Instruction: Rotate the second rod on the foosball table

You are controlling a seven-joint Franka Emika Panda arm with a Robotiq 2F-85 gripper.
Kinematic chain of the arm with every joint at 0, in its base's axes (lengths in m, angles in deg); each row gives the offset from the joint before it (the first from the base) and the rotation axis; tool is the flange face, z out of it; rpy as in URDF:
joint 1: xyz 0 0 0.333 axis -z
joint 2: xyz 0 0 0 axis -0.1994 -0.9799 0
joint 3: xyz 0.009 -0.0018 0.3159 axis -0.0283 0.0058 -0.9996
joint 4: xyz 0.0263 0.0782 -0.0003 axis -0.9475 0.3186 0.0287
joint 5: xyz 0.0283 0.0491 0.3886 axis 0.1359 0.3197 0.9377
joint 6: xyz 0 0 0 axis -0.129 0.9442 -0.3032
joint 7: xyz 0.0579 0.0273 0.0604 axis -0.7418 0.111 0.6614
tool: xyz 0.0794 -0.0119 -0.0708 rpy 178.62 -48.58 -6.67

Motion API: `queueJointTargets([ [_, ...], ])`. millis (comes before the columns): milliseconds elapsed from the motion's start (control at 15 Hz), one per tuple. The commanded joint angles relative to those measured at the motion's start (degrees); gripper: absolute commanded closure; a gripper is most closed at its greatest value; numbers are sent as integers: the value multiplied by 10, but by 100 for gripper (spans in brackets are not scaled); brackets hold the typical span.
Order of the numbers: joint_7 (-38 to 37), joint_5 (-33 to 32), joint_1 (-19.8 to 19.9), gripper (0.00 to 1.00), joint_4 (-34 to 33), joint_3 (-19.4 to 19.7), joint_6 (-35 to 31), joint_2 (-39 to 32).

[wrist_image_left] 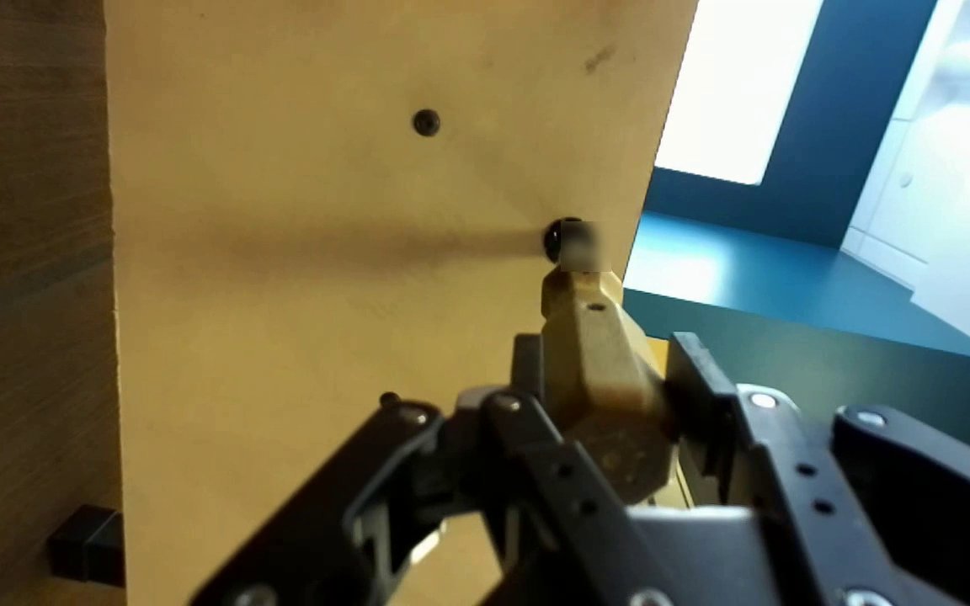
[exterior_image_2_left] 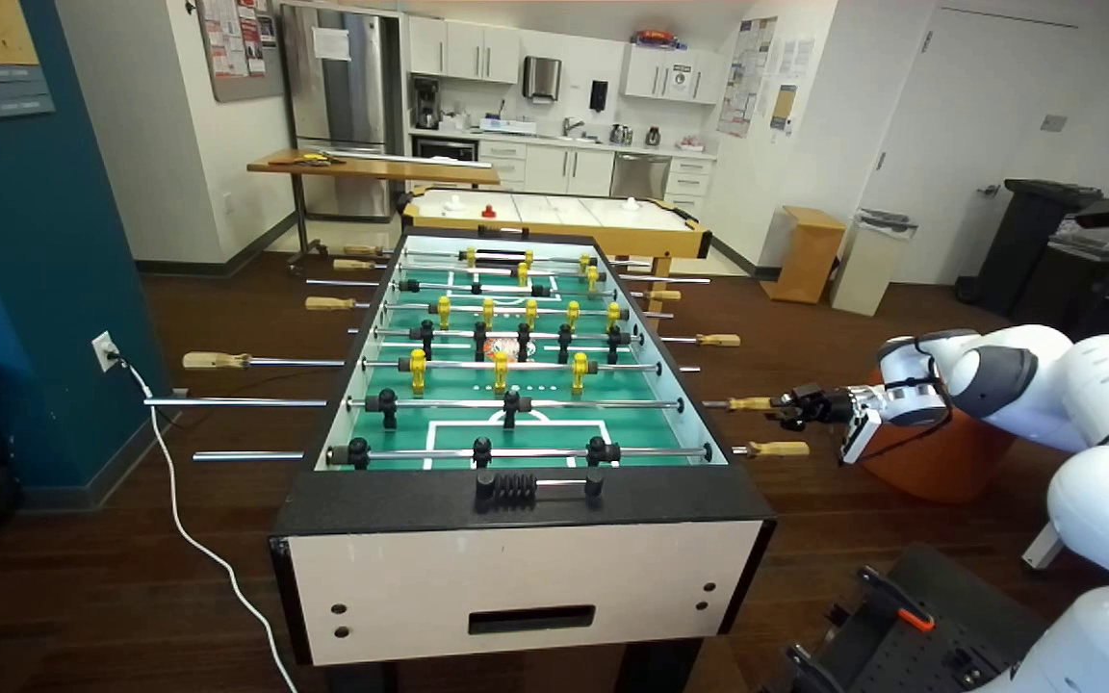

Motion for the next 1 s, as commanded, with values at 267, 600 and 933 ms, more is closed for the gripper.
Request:
queueJointTargets([
  [267,-35,6,3,84,-20,-5,15,0],
  [600,-162,-16,-9,84,-38,5,43,0],
  [933,-325,-26,-12,84,-51,1,59,0],
])
